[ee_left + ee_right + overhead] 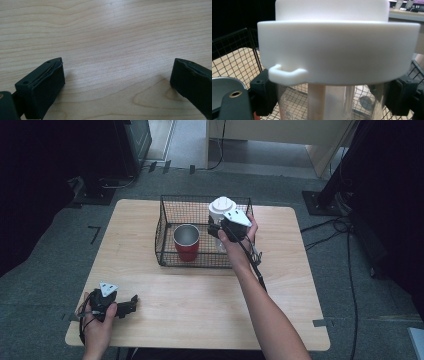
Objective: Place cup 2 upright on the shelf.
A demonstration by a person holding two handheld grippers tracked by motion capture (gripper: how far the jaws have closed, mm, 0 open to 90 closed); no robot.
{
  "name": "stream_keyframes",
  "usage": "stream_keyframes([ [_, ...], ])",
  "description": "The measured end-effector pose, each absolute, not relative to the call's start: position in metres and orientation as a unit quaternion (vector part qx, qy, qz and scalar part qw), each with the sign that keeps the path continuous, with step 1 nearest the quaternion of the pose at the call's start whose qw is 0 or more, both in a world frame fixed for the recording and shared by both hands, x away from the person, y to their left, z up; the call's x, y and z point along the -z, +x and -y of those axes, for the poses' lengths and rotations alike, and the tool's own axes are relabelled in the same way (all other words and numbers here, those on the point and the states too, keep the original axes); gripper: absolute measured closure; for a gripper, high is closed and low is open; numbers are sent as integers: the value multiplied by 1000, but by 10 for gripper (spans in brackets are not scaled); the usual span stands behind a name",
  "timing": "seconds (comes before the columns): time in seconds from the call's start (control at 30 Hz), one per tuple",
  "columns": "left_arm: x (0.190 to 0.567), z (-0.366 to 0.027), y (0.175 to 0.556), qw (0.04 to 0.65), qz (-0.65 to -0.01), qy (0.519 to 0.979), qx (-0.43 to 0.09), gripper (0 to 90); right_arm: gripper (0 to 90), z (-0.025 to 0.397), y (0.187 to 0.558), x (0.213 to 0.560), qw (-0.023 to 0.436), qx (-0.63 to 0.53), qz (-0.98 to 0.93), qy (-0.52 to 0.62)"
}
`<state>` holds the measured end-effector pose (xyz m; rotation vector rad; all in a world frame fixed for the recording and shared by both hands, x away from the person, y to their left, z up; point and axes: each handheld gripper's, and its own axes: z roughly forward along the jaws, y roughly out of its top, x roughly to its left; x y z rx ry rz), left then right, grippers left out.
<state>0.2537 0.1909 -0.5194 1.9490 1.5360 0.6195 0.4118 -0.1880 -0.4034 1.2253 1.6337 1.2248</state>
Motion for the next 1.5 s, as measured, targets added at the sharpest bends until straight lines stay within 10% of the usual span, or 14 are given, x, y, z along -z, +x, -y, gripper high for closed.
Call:
stream_keyframes([
  [1.5, 520, -191, 254, 287, -575, 730, -233, 0, 152, 181, 442, 415, 296, -387, -711, 507],
])
